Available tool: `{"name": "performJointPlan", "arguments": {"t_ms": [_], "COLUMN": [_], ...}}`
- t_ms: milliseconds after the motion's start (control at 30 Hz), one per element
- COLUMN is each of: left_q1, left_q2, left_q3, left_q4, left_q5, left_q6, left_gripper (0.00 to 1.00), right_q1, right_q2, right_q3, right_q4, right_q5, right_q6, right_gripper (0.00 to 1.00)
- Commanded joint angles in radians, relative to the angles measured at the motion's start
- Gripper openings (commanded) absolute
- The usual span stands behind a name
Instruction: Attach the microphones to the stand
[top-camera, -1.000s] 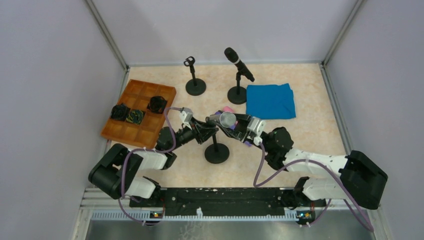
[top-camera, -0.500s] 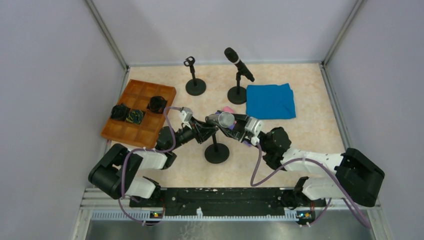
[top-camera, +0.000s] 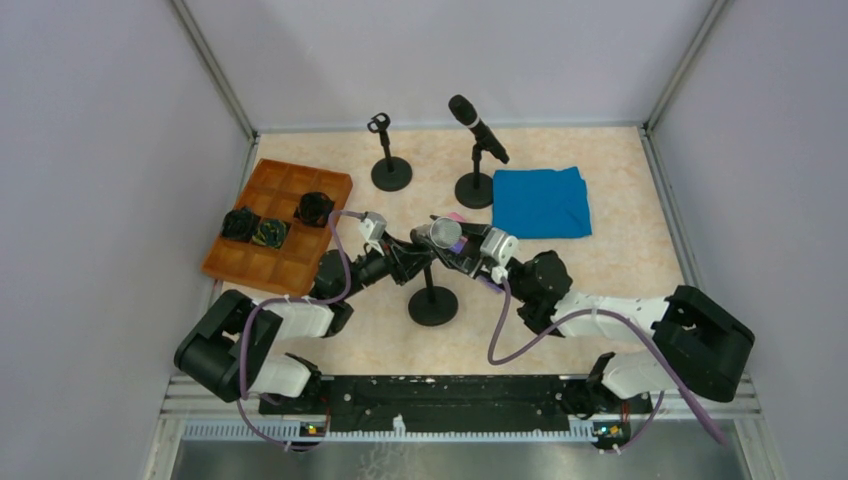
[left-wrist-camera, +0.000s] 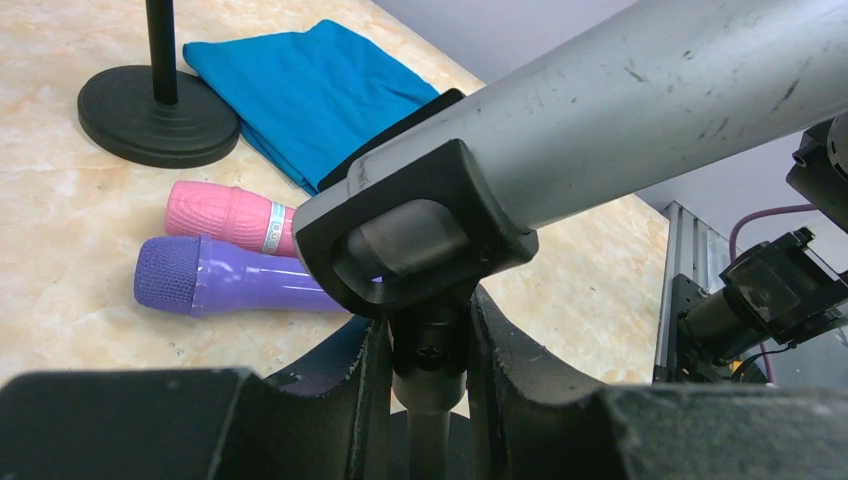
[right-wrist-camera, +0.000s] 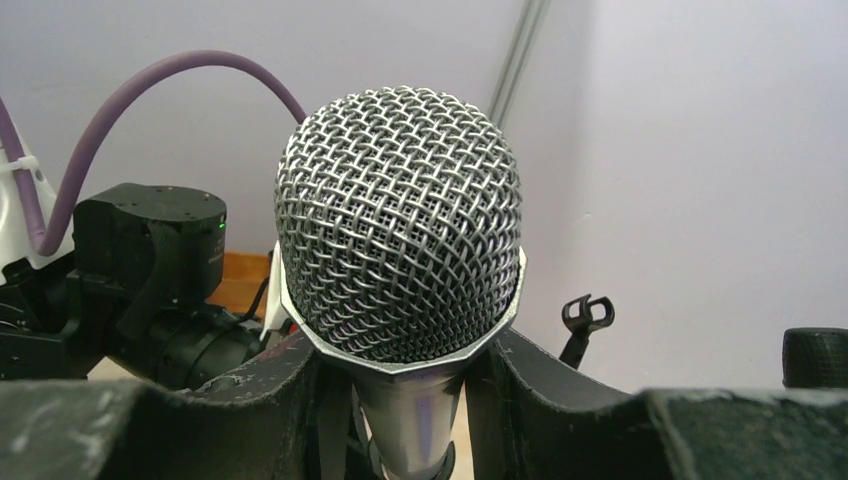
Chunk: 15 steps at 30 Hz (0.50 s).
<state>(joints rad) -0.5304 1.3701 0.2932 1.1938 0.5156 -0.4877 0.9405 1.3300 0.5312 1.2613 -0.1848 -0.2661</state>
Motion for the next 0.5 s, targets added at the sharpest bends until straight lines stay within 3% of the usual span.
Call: {"name": "performJointPlan", "arguments": {"t_ms": [0, 467], "left_q1": [-0.060, -0.061], "left_q2": [-0.040, -0.051], "left_q3": [0.027, 0.029], "left_q4": [0.098, 0.079], "left_q5": [0.204, 0.200], "left_q6": [0.107, 0.119], "left_gripper": [0.00, 0.00], "right_q1": [-0.017, -0.017], "right_q2": [0.155, 0.255], "right_q3": [-0.078, -0.078], "right_q4": [-0.417, -0.419], "right_q5": [0.087, 0.107], "right_q6": [-0.015, -0.006], "right_gripper": [0.00, 0.00]}}
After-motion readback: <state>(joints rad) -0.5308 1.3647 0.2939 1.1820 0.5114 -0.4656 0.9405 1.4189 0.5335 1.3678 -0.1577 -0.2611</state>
